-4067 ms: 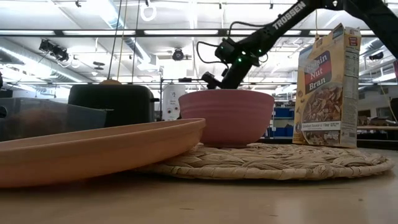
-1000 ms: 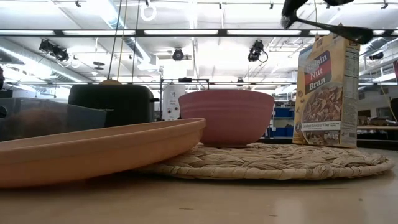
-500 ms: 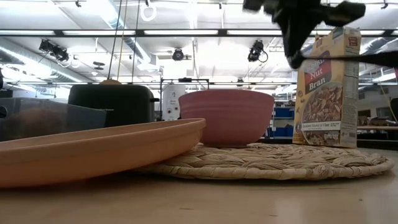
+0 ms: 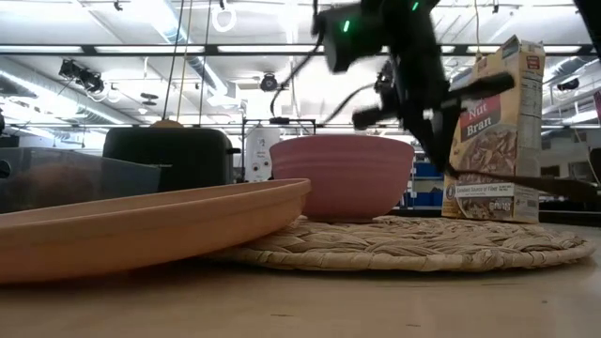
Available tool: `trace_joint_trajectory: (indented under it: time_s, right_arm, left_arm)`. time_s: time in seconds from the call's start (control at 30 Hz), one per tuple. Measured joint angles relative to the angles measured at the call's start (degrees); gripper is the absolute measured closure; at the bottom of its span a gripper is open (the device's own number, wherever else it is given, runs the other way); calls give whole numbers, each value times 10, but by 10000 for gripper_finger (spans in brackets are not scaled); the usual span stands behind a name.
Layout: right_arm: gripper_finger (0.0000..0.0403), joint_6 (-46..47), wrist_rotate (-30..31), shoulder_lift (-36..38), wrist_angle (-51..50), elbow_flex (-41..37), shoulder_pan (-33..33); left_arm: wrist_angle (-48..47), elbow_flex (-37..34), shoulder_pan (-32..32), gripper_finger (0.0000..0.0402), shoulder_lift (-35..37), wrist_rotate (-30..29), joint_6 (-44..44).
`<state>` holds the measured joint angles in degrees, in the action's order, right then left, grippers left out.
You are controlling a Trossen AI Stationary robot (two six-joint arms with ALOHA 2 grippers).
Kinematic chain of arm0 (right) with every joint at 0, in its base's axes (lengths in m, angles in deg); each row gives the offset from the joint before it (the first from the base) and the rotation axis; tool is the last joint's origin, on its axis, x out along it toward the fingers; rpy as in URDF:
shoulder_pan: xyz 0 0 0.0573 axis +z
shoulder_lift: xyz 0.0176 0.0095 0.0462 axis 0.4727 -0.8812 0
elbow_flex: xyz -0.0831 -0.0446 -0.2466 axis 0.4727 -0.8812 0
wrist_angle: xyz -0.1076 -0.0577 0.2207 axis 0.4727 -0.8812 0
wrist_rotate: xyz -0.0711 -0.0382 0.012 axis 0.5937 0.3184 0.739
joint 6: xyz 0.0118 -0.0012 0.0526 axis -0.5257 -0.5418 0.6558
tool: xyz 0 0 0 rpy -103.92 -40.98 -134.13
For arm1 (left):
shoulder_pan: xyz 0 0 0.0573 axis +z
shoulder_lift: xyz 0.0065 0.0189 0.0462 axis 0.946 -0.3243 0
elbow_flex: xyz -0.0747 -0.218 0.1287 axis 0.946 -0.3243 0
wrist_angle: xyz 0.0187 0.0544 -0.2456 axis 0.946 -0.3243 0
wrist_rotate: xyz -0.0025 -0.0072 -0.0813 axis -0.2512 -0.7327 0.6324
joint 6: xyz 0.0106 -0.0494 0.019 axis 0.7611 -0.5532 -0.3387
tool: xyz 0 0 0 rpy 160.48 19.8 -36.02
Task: Arrange a breakfast setting
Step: Put the black spoon to the right of the pink bowl
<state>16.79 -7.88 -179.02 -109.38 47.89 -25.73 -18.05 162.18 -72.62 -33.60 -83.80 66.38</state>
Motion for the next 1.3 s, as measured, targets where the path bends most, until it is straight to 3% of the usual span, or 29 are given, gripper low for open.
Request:
trace_joint_trajectory:
  time_s: [0.23, 0.53, 0.9, 1.2, 1.3]
  right_arm:
    - [392, -47, -16, -49, 20, 0, -41]
    - [392, -69, -41, -52, 25, -16, -83]
    - [391, -39, -81, -52, 45, -7, -62]
    - [390, 6, -41, -19, -8, -2, -53]
    - [390, 7, -39, -18, 14, -28, -61]
  left_arm:
    - [-8, 0, -22, 88, -1, 1, -15]
    - [-16, 0, -56, 88, -2, 1, -18]
    - [-21, 0, -58, 88, -2, 1, -15]
    - [-22, 0, -58, 88, -2, 1, 3]
    - [-23, 0, -58, 88, -2, 1, 6]
